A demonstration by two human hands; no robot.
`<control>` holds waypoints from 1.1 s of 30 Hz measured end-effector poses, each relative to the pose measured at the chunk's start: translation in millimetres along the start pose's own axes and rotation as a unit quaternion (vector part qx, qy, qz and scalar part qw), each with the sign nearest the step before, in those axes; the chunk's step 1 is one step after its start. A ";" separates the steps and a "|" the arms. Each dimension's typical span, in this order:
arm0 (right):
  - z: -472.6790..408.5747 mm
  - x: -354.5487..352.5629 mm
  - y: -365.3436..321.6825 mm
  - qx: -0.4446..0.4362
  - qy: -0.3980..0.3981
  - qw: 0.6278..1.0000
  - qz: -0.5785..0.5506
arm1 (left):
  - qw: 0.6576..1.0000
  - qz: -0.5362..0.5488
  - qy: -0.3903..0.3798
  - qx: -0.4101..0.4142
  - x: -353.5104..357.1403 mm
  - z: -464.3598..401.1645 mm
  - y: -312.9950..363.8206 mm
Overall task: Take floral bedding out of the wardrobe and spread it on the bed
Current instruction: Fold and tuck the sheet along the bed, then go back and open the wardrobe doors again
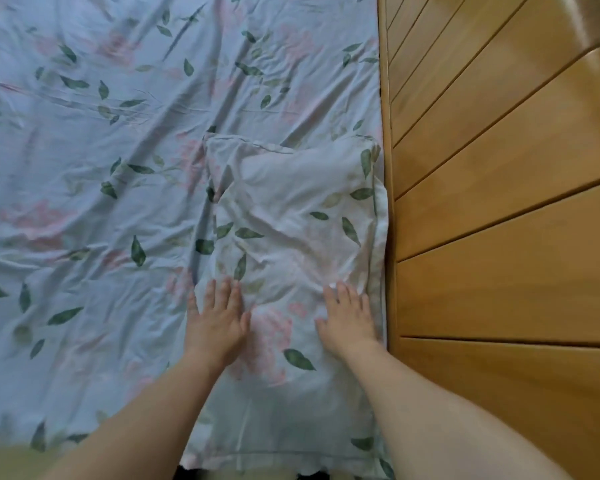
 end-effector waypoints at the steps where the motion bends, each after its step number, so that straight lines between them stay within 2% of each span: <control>1: 20.5 4.3 0.1 0.025 -0.024 0.999 -0.021 | 1.000 -0.009 0.002 0.027 -15.3 15.2 6.5; 4: 89.2 -16.0 -9.5 0.040 -0.026 0.997 -0.054 | 0.995 -0.017 0.010 0.097 -64.8 64.3 20.2; 8: 179.0 -60.8 -28.1 0.052 0.045 0.990 -0.122 | 0.987 0.000 0.038 0.159 -122.4 132.4 27.4; 12: 262.1 -81.5 -51.4 0.071 0.096 0.978 -0.171 | 0.965 -0.034 0.054 0.256 -156.0 193.9 28.5; 17: 342.7 -68.3 -65.0 0.123 0.126 0.950 -0.260 | 0.921 -0.105 0.043 0.373 -178.6 264.5 52.9; 22: 427.5 -32.2 -46.5 0.186 0.164 0.910 -0.332 | 0.879 -0.151 0.046 0.451 -181.2 310.6 99.1; 28: 533.5 61.6 11.5 0.312 0.201 0.832 -0.412 | 0.783 -0.221 0.039 0.581 -147.7 401.8 196.9; 33: 630.2 152.6 38.8 0.409 0.215 0.745 -0.481 | 0.670 -0.284 0.030 0.686 -90.1 492.8 265.0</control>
Point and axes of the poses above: each hand's wrist, its own z-axis away from the middle knuckle, its own x-axis out of the palm, y = z × x, the point moved 7 cm from there along -z, towards the middle knuckle, and after that the axes turned 4 degrees about -y, right-handed, at the moved point
